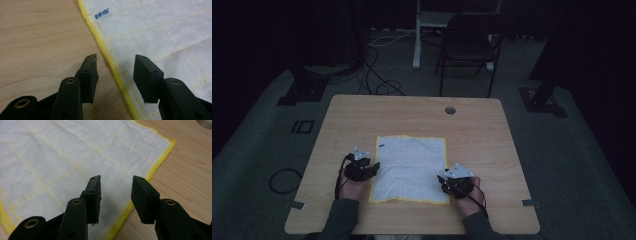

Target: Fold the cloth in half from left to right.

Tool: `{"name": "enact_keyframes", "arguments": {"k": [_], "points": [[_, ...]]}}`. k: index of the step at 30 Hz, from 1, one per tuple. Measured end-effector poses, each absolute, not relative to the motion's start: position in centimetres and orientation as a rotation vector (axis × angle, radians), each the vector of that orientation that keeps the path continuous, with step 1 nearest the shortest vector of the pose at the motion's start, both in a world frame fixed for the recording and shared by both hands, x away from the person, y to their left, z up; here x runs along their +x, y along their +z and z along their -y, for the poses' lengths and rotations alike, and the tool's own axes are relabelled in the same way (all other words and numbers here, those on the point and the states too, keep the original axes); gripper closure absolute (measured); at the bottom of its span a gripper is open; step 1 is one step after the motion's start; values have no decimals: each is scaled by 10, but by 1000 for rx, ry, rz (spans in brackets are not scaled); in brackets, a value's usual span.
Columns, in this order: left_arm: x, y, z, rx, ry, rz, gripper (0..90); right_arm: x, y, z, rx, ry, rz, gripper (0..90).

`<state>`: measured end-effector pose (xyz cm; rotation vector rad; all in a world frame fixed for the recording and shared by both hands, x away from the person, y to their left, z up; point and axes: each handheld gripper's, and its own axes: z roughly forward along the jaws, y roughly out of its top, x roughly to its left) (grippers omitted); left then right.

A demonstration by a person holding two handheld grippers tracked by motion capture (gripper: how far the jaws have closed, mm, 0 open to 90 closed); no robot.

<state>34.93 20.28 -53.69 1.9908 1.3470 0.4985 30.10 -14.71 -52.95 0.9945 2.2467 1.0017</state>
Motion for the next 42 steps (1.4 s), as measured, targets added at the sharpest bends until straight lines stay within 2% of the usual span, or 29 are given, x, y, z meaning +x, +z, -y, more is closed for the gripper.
{"name": "enact_keyframes", "arguments": {"k": [11,21,29,33,42], "points": [[347,-541,-196,1988,552,-1351,519,310,-533,147,1009,987,-2216,584],[346,-541,-186,1996,537,-1325,566,321,-535,145,1016,989,-2216,585],[349,-541,-185,1989,510,-1304,768,328,-538,143,1018,991,-2231,579],[350,-542,-192,1942,463,-1330,837,329,-539,148,1034,993,-2233,577],[353,-542,-204,1890,404,-1368,866,334,-539,169,1107,1002,-2206,575]]}}
